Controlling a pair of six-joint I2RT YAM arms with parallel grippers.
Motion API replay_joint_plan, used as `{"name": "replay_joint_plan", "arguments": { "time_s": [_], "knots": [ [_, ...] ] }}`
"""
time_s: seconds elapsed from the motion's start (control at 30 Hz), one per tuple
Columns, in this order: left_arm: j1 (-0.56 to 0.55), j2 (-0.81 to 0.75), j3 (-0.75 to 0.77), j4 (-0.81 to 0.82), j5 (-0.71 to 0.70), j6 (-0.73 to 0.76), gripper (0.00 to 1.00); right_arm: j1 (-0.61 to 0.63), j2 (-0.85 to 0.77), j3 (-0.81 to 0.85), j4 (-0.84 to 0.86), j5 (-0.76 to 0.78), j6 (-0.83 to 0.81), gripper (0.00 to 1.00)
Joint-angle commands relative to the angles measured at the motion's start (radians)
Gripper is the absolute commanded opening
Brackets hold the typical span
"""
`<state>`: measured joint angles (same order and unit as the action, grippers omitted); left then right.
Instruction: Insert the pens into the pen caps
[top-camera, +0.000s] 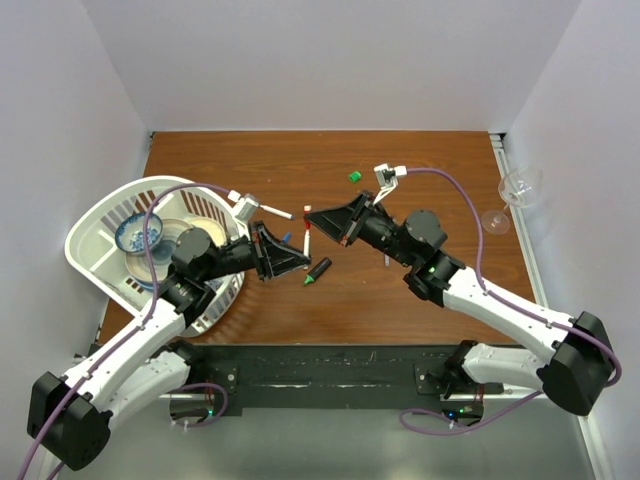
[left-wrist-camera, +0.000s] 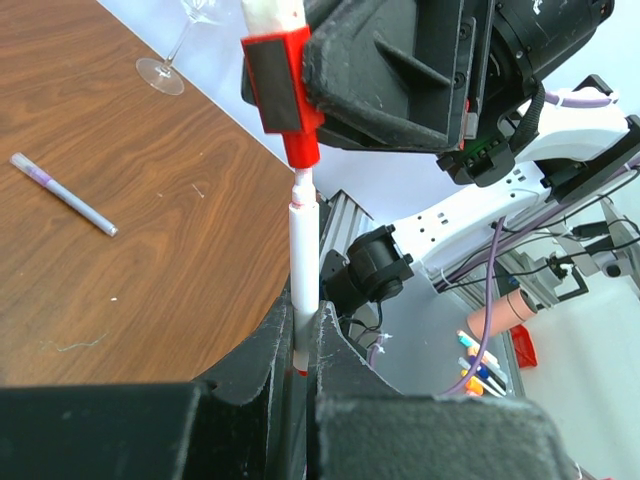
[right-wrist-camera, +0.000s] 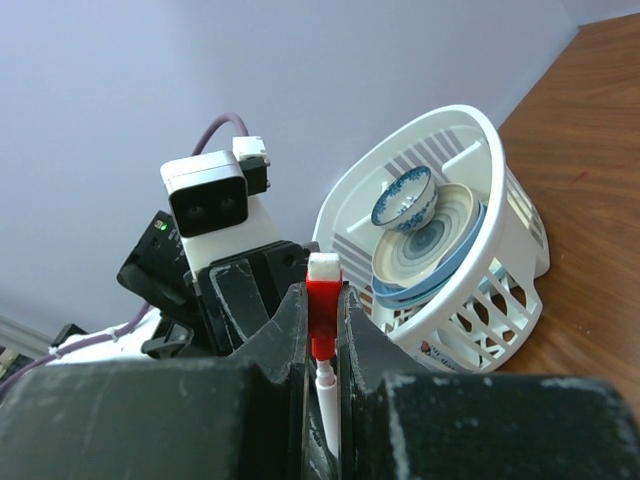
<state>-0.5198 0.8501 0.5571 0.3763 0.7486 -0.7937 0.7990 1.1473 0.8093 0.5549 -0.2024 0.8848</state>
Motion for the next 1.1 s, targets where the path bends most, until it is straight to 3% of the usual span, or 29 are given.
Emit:
{"name": "replay_joint_plan", "arguments": {
  "time_s": [0.0,0.43,0.57,0.73,1.07],
  "knots": [
    [-0.005,-0.011,-0.003,0.024,-0.017,0.008,0.00,0.017,-0.026,-0.028,0.057,0.020,0.008,0.00],
    [-0.005,0.012,0.036,0.019,-0.087,-0.006,0.00,0.098,-0.081,-0.185,-0.012,0.090,-0.078,0.00],
    [-0.005,0.049,0.072,-0.005,-0.123,-0.012,0.00,0.176,-0.089,-0.245,-0.035,0.147,-0.075,0.00],
    [-0.003,0.073,0.090,-0.028,-0.202,0.024,0.00,0.207,-0.110,-0.295,-0.088,0.190,-0.060,0.00],
    [0.001,0.141,0.090,-0.007,-0.232,0.073,0.00,0.266,-0.129,-0.355,-0.133,0.193,-0.003,0.00]
  ]
}}
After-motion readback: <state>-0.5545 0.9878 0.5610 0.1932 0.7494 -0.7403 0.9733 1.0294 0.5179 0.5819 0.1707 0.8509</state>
